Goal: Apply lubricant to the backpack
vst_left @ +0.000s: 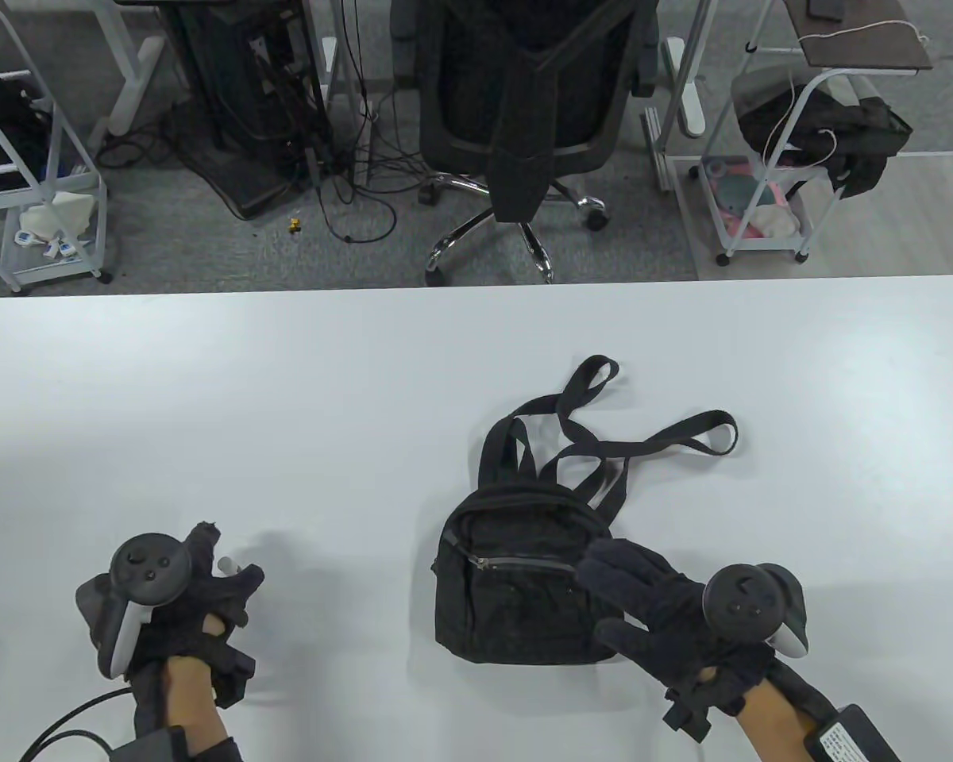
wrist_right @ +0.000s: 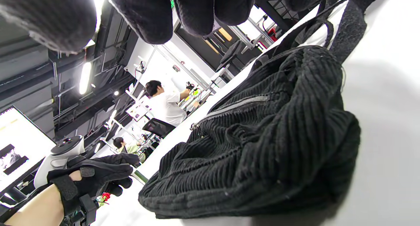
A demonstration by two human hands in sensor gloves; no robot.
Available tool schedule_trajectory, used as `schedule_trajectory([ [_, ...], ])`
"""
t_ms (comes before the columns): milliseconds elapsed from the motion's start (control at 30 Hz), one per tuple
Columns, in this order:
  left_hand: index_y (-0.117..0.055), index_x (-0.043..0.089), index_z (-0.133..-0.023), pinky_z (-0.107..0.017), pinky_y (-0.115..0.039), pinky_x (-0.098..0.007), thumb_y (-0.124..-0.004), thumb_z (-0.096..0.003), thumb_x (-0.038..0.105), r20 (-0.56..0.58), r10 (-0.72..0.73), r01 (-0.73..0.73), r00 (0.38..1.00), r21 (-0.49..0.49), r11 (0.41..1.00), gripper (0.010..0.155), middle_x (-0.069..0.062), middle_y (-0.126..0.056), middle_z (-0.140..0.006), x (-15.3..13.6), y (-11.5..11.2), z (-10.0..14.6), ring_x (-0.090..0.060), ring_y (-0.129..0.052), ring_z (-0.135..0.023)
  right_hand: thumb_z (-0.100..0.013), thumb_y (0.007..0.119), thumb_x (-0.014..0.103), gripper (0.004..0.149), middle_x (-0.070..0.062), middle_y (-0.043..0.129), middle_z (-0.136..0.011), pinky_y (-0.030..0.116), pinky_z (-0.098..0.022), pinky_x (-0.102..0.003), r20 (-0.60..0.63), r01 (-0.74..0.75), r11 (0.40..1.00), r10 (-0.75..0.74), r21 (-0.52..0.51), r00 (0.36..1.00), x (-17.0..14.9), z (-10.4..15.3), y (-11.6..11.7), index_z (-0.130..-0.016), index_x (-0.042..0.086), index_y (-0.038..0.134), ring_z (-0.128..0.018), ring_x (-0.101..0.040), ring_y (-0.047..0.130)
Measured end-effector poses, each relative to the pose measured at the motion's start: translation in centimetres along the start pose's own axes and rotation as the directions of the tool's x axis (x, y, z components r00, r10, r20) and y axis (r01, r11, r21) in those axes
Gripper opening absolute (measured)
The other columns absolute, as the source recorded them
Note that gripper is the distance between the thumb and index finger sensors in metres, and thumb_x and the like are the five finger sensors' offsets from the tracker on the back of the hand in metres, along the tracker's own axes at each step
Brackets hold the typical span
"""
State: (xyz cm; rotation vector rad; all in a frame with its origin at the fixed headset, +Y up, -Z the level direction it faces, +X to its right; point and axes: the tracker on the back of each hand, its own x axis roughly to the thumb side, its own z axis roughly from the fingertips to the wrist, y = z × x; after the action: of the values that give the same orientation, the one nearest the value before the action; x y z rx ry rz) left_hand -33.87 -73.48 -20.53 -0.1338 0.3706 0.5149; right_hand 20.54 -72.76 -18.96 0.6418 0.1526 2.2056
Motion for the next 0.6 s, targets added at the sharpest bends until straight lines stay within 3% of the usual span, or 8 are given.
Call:
schedule_trajectory([
  [233, -0.082, 0.011, -0.092, -0.048, -0.086, -0.058, -0.099, -0.0362, 0.046, -0.065, -0.056, 0.058, 0.996, 0.019, 0.998, 0.068, -0.013, -0.092, -0.082, 0.4, -1.4, -0.3, -0.036, -0.102, -0.056, -0.045, 0.077, 0.065, 0.065, 0.001, 0.054, -0.114, 0.048, -0.075, -0.064, -0.006, 0.011, 1.000, -0.011, 0.001, 1.000, -0.2, 0.0, 0.0, -0.104, 0.039, 0.063, -0.112, -0.031, 0.053],
  [367, -0.089, 0.014, -0.084, -0.046, -0.087, -0.057, -0.097, -0.0373, 0.044, -0.042, -0.034, 0.036, 0.999, 0.050, 0.998, 0.056, -0.009, -0.097, -0.074, 0.7, -2.1, -0.5, -0.034, -0.104, -0.049, -0.045, 0.077, 0.065, 0.065, 0.001, 0.054, -0.114, 0.048, -0.075, -0.064, -0.014, 0.011, 1.000, -0.011, 0.016, 1.000, -0.3, -0.1, 0.2, -0.104, 0.039, 0.063, -0.112, -0.031, 0.053],
  [500, -0.093, 0.018, -0.080, -0.048, -0.086, -0.060, -0.098, -0.0355, 0.047, 0.037, 0.017, -0.022, 0.999, 0.128, 0.992, 0.054, -0.008, -0.098, -0.074, 1.5, -1.7, 0.0, -0.035, -0.104, -0.052, -0.045, 0.076, 0.065, 0.065, 0.001, 0.054, -0.114, 0.048, -0.075, -0.064, -0.019, 0.004, 1.000, -0.004, 0.017, 1.000, -0.2, -0.1, 0.3, -0.104, 0.039, 0.062, -0.112, -0.031, 0.053],
  [600, -0.094, 0.018, -0.080, -0.052, -0.083, -0.064, -0.098, -0.0359, 0.048, 0.154, 0.126, -0.150, 0.980, 0.151, 0.977, 0.053, -0.017, -0.094, -0.085, 2.8, -1.2, 0.9, -0.042, -0.105, -0.064, -0.045, 0.076, 0.065, 0.065, 0.001, 0.054, -0.114, 0.048, -0.075, -0.064, -0.018, -0.001, 1.000, 0.001, 0.010, 1.000, -0.2, -0.1, 0.3, -0.104, 0.039, 0.062, -0.112, -0.031, 0.053],
])
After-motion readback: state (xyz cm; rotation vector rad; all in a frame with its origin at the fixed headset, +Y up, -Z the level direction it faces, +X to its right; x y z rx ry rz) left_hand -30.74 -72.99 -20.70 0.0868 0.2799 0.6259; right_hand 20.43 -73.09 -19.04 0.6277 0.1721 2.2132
